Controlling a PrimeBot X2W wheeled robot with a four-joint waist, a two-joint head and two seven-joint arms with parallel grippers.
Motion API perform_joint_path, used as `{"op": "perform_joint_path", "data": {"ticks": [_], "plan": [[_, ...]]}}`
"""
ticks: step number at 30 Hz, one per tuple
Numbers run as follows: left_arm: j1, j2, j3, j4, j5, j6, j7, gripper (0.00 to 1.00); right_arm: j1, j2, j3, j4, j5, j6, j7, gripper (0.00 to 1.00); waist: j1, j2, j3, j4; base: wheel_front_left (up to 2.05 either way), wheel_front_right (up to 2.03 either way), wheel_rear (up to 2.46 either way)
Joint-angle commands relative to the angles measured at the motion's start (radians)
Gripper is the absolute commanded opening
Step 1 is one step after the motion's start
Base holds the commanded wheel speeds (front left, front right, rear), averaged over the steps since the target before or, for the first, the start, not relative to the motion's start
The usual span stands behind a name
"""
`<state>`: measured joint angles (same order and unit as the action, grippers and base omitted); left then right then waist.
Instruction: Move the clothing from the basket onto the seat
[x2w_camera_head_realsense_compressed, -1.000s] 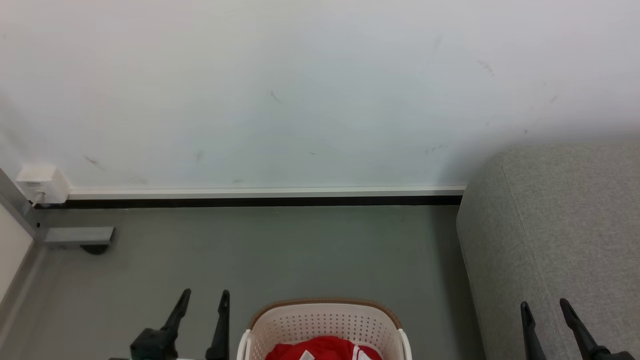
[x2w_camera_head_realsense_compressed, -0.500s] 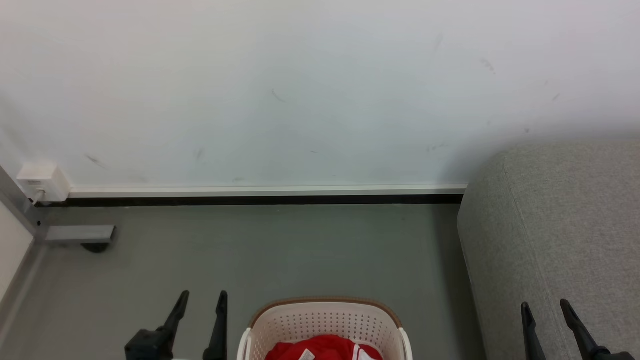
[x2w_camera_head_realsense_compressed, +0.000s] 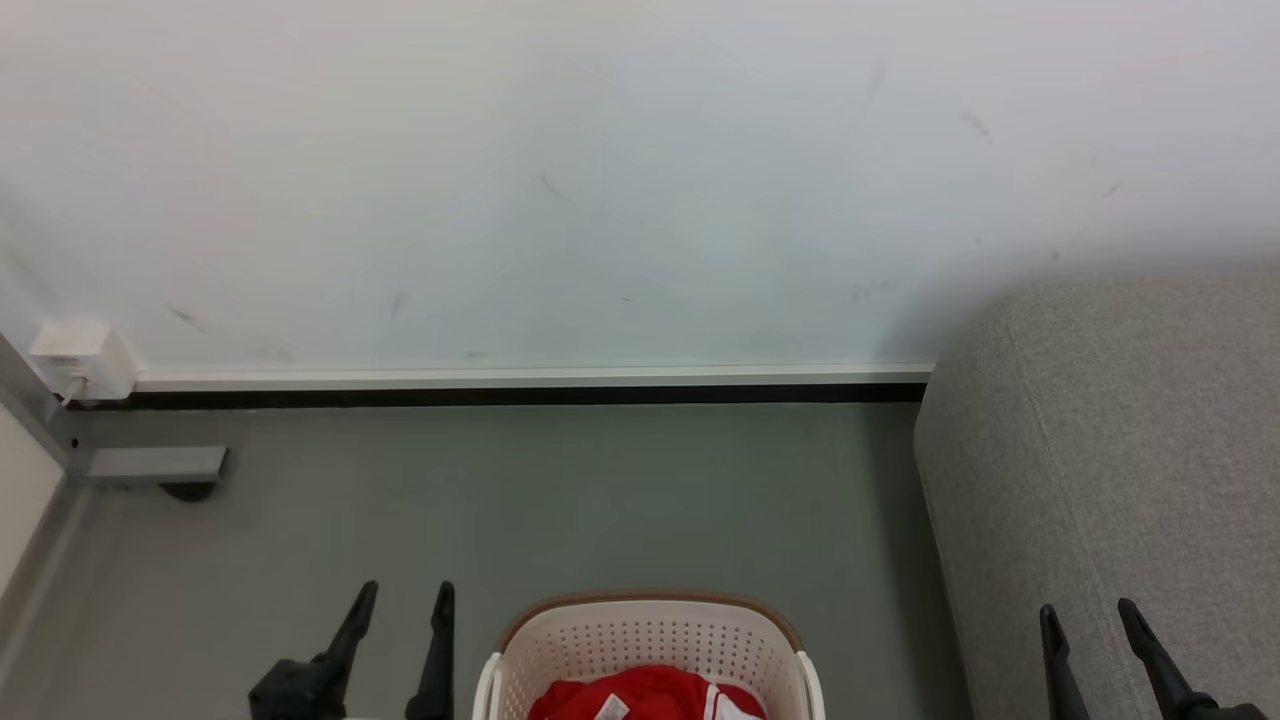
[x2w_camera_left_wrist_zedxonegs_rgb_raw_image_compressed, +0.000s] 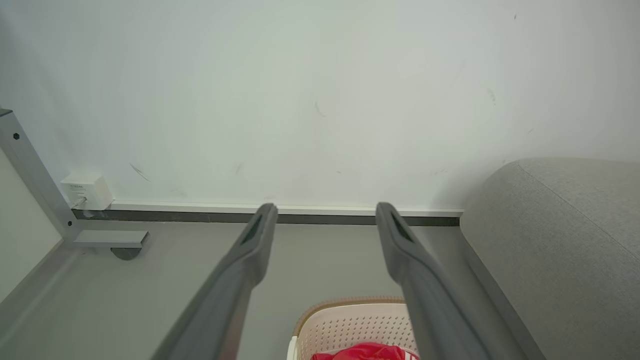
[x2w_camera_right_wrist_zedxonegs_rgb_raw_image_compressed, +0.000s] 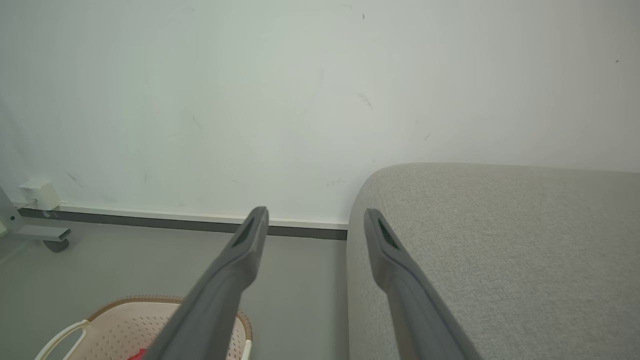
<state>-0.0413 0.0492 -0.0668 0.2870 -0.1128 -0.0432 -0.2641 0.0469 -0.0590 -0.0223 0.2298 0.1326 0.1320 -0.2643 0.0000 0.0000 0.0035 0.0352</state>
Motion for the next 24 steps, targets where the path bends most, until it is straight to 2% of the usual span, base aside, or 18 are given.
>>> {"op": "perform_joint_path", "data": {"ticks": [1, 13, 24], "plan": [[0.001, 0.003, 0.003, 0.002, 0.012, 0.0, -0.001, 1.0, 0.006, -0.001, 0.0, 0.004, 0.007, -0.002, 0.0, 1.0, 0.0, 0.0, 0.001, -0.001, 0.0, 0.0, 0.0], [-0.015, 0.003, -0.009, 0.0, -0.004, 0.007, -0.001, 1.0, -0.012, -0.009, 0.004, -0.003, 0.013, -0.002, 0.0, 1.0, 0.0, 0.0, 0.03, -0.007, 0.0, 0.0, 0.0], [-0.089, 0.003, -0.055, 0.04, 0.02, -0.016, -0.001, 1.0, -0.07, -0.01, 0.012, -0.032, 0.015, -0.002, 0.0, 1.0, 0.0, 0.0, 0.159, -0.032, 0.0, 0.0, 0.0]]}}
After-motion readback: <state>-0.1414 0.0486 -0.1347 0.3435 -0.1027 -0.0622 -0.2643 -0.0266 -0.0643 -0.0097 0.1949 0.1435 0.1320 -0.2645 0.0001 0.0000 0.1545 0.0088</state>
